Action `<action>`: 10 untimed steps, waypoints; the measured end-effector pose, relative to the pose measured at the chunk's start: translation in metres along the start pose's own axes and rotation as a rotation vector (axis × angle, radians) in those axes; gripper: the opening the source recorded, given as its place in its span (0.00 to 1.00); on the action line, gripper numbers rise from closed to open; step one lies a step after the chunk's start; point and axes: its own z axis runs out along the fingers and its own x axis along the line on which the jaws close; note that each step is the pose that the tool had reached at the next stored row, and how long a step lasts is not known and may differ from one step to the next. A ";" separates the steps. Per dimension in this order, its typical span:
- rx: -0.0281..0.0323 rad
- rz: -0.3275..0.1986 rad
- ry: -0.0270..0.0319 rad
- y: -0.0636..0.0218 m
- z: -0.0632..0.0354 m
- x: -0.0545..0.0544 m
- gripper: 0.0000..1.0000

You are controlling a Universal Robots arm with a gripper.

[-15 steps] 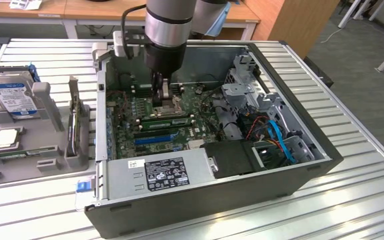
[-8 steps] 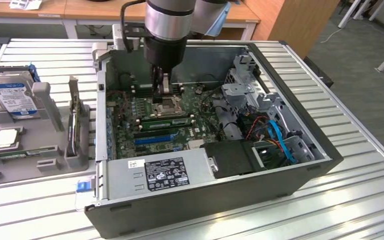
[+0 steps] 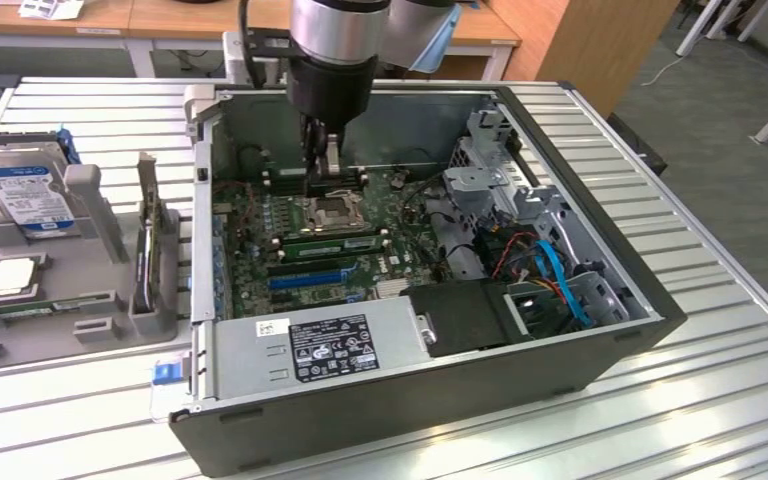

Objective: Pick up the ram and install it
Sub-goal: 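Press down the ram until it locks into place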

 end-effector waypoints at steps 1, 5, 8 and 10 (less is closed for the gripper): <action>0.0000 0.000 0.0000 0.0001 -0.0015 0.000 0.10; 0.0000 0.000 0.0000 0.0004 -0.0082 0.000 0.10; -0.0001 0.000 0.0001 0.0007 -0.0127 -0.001 0.10; 0.0000 0.000 0.0000 0.0008 -0.0155 -0.001 0.10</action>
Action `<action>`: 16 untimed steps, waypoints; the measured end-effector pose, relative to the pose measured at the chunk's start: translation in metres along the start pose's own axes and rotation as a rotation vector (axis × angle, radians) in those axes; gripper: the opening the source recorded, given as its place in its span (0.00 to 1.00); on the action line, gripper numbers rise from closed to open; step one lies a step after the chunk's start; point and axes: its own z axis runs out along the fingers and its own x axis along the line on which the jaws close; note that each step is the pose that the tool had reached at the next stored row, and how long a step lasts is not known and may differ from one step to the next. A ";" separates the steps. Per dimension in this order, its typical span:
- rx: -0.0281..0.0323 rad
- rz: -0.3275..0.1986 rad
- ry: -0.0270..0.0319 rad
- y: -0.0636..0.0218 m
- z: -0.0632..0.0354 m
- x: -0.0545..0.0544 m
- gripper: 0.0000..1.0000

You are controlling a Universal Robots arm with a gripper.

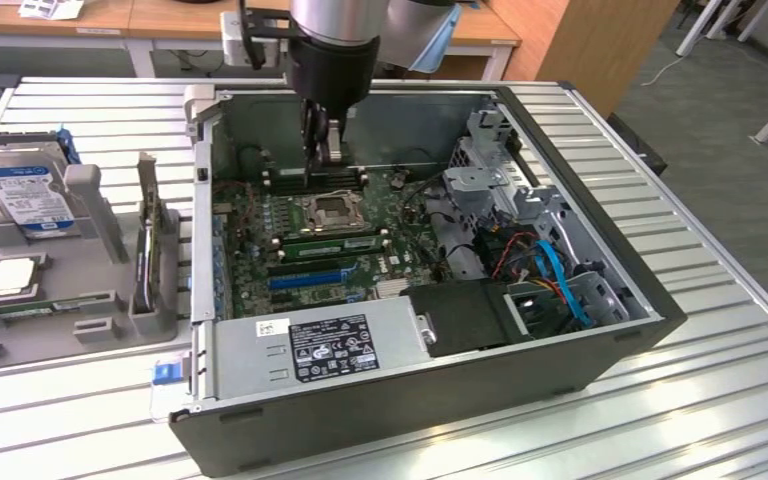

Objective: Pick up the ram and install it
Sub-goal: 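Press down the ram until it locks into place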

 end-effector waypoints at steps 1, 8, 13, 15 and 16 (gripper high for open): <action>0.0000 0.000 0.0000 0.0001 -0.0011 0.000 0.10; 0.0000 0.000 -0.0001 0.0004 -0.0076 0.000 0.10; 0.0000 0.000 -0.0001 0.0004 -0.0077 0.000 0.10; -0.0001 0.000 0.0000 0.0002 -0.0077 0.000 0.10; -0.0001 0.000 0.0001 -0.0003 -0.0078 0.000 0.10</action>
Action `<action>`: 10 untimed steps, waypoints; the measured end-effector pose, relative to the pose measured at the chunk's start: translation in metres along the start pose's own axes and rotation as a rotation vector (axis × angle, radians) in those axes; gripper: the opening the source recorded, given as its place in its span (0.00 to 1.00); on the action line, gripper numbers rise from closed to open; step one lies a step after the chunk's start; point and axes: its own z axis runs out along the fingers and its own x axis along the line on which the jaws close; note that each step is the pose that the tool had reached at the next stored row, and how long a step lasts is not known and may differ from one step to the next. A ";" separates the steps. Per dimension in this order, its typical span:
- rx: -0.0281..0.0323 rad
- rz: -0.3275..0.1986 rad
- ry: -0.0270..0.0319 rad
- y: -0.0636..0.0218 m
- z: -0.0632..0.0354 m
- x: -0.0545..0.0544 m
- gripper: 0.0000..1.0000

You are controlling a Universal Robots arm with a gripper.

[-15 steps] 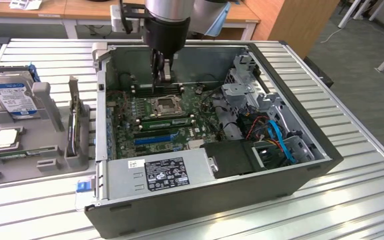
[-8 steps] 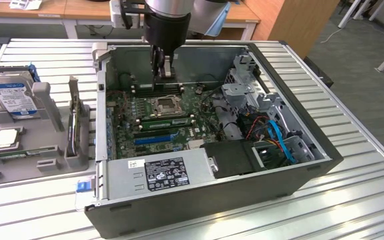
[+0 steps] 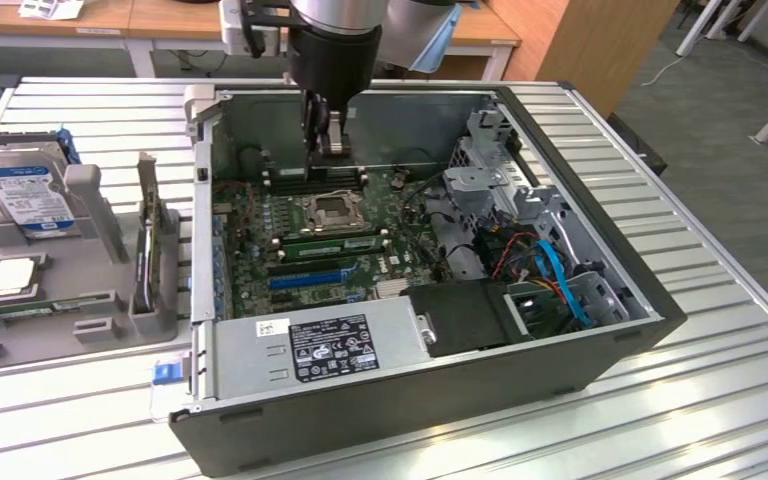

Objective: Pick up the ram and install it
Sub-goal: 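Press down the ram until it locks into place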

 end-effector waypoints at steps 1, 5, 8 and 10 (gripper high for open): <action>-0.0001 0.000 0.0001 -0.0007 -0.0001 0.000 0.10; 0.0001 0.000 -0.0002 -0.0063 -0.0002 0.000 0.10; 0.0001 0.000 -0.0002 -0.0126 -0.0006 0.000 0.10; 0.0001 0.000 -0.0001 -0.0172 -0.0008 0.000 0.10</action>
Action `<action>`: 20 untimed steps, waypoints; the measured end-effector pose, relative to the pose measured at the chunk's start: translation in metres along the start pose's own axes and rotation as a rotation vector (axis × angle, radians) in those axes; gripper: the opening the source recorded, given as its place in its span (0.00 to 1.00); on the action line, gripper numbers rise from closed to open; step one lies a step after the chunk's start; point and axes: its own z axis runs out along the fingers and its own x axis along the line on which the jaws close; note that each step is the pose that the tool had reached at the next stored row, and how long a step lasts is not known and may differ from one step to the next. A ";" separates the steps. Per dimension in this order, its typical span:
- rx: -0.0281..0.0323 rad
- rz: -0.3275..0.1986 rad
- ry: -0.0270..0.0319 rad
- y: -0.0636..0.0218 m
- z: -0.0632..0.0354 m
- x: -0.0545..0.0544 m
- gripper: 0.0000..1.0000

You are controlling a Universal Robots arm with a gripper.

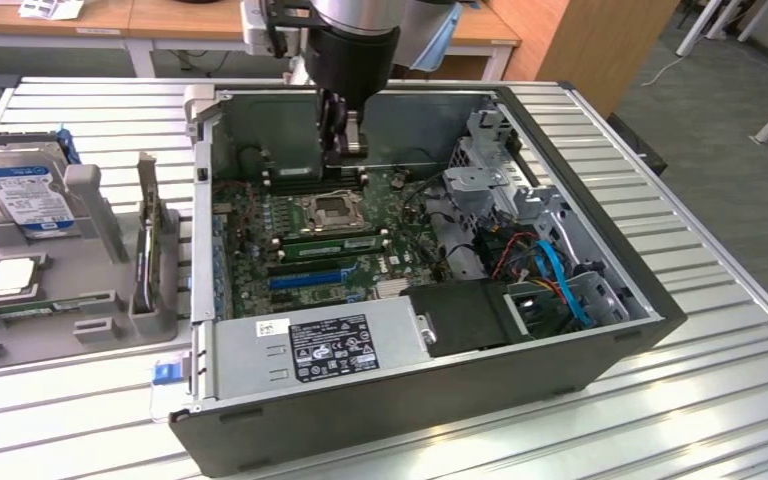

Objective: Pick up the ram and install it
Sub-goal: 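Press down the ram until it locks into place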

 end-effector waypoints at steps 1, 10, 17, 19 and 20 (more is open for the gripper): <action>-0.0001 0.000 0.0000 -0.0022 -0.0001 0.000 0.10; 0.0000 0.000 0.0000 -0.0209 -0.0011 0.000 0.10; 0.0000 0.000 -0.0001 -0.0242 -0.0013 0.000 0.10; 0.0000 0.000 0.0001 -0.0241 -0.0027 0.000 0.10; -0.0001 0.000 0.0001 -0.0241 -0.0039 0.000 0.10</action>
